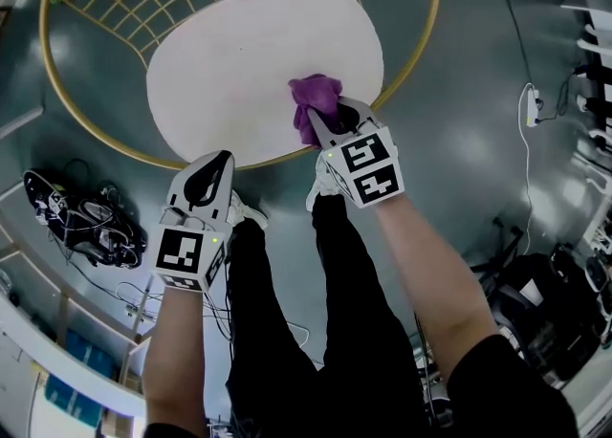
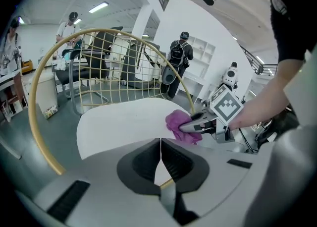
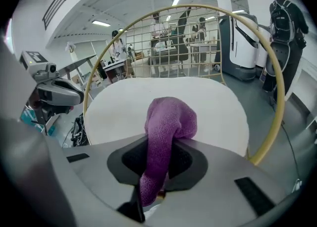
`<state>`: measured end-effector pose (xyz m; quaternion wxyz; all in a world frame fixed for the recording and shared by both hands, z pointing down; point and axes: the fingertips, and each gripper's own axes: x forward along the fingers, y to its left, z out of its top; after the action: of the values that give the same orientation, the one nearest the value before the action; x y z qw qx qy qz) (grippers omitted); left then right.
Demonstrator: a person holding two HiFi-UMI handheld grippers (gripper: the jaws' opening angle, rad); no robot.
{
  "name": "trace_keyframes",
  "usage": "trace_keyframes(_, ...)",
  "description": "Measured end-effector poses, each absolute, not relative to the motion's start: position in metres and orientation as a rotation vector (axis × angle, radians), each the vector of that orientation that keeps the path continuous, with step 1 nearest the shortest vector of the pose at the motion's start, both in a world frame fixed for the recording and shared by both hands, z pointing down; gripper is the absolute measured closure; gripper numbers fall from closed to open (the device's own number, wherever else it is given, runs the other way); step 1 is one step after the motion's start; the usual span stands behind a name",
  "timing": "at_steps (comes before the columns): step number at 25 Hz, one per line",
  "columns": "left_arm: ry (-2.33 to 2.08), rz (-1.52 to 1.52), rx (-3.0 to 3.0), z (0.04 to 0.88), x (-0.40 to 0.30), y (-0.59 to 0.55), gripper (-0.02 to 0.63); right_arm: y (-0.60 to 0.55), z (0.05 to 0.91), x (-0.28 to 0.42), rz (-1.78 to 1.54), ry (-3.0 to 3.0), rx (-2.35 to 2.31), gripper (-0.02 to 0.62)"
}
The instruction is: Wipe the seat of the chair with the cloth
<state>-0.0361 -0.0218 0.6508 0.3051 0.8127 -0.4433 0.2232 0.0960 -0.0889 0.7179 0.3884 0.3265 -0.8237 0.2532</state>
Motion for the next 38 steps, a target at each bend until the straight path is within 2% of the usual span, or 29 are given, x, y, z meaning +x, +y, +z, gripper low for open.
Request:
trace_keyframes(22, -1.163, 0.594, 2.175, 0.632, -0.010, -0.035, 0.588, -0.135, 0.693, 0.185, 0.315, -1.922, 0.927, 0.520)
trace_keyframes(28, -1.183, 0.580, 2.159, 0.642, -0.040, -0.037, 0.588, -0.143, 0.697, 0.175, 0.290, -1.867, 0.967, 0.520)
trace_keyframes(32, -1.186, 0.579, 2.160, 0.634, -0.026, -0.040, 0.588, -0.150, 0.688, 0.199, 0.295, -1.835, 1.011, 0.520)
trace_keyframes(38, -1.210, 0.568, 2.156, 0.630, -0.037, -0.043, 0.588, -0.151, 0.676, 0.191, 0.330, -1.877, 1.038, 0.521)
